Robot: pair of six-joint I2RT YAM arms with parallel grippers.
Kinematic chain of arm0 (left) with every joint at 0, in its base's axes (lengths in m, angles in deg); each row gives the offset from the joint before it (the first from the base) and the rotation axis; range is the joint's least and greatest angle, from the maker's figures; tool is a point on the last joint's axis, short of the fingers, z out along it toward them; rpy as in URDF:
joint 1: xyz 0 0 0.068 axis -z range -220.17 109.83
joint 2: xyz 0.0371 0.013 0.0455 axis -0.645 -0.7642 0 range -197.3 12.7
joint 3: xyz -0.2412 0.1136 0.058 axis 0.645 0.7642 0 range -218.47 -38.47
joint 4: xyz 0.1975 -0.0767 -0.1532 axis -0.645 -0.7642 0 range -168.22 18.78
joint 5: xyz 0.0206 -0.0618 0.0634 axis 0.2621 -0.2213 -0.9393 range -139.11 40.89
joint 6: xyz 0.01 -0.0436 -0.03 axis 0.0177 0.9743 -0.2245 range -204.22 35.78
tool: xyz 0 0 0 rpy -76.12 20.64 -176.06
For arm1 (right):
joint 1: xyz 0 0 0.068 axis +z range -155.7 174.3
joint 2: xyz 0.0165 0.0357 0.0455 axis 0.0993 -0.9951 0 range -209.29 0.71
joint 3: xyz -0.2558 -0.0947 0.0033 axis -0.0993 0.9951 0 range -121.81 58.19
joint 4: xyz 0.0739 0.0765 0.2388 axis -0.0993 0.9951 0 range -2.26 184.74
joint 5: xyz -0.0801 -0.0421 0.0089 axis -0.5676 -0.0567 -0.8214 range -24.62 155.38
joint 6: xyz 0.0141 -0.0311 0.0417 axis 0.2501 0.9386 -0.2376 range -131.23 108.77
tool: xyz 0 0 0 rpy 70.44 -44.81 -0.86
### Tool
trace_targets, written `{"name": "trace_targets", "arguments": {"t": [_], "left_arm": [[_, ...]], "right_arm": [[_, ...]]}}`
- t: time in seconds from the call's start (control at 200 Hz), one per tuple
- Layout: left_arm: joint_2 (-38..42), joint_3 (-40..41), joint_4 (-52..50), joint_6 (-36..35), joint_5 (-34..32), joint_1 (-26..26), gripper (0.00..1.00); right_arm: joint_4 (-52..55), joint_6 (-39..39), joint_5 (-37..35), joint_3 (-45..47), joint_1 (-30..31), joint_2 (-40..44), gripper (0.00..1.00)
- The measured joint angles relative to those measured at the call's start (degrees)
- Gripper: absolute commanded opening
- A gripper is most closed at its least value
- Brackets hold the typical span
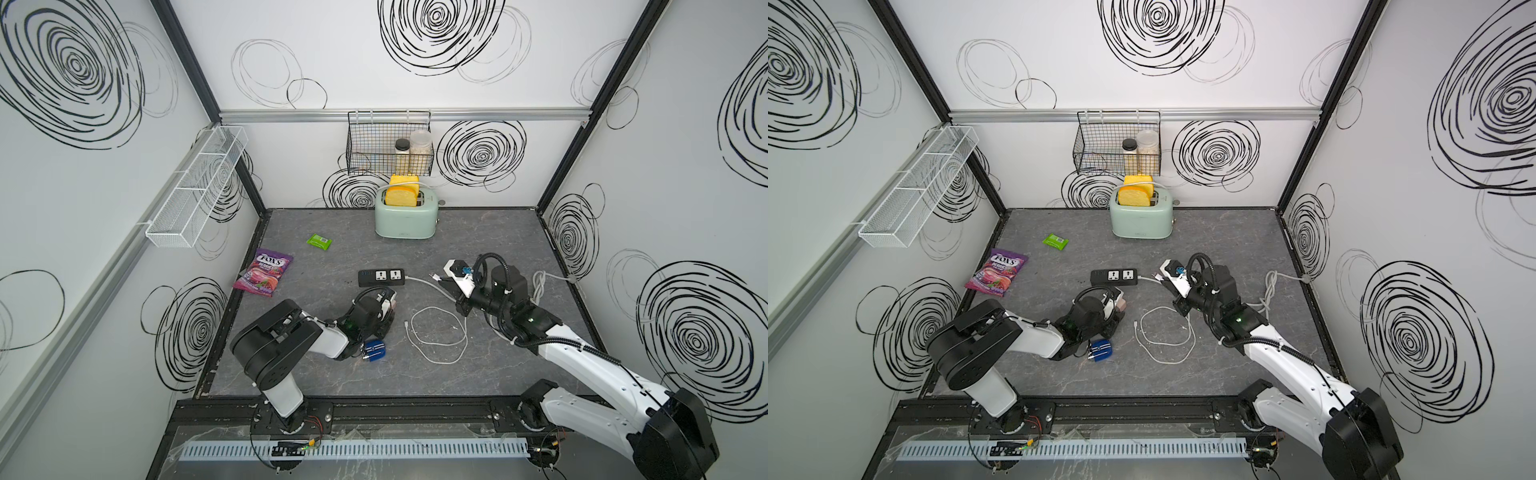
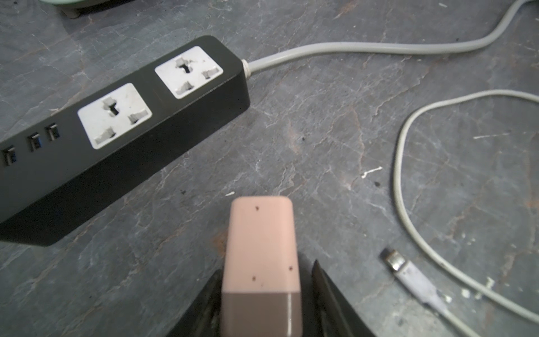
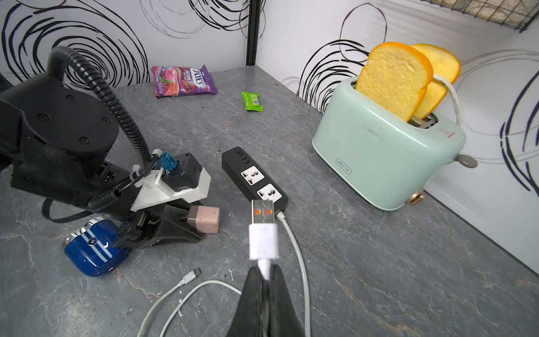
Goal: Charge the electric shaver
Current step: Place the plug at the center of the board, then pick up the plug from the center of the board.
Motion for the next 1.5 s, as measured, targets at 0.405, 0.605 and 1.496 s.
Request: {"name": "trace_targets", "arguments": {"t": [0.405, 0.605, 1.496], "left_arm": [[-1.11, -1.03, 0.94, -2.40, 1.77, 0.00, 0.01], [3.04, -1.07, -1.03, -3.76, 6.32, -0.96, 0.00], [26.97, -12.59, -34.23, -36.22, 55.87, -16.02, 0.00]], "right_arm": [[-0.04, 0.00, 0.09, 0.00, 0.00, -0.81, 0.00], [0.55, 0.00, 0.85, -0.13, 0.00, -1.40, 0.00], [17.40, 11.06, 6.32, -7.63, 7.52, -2.67, 0.00]]}}
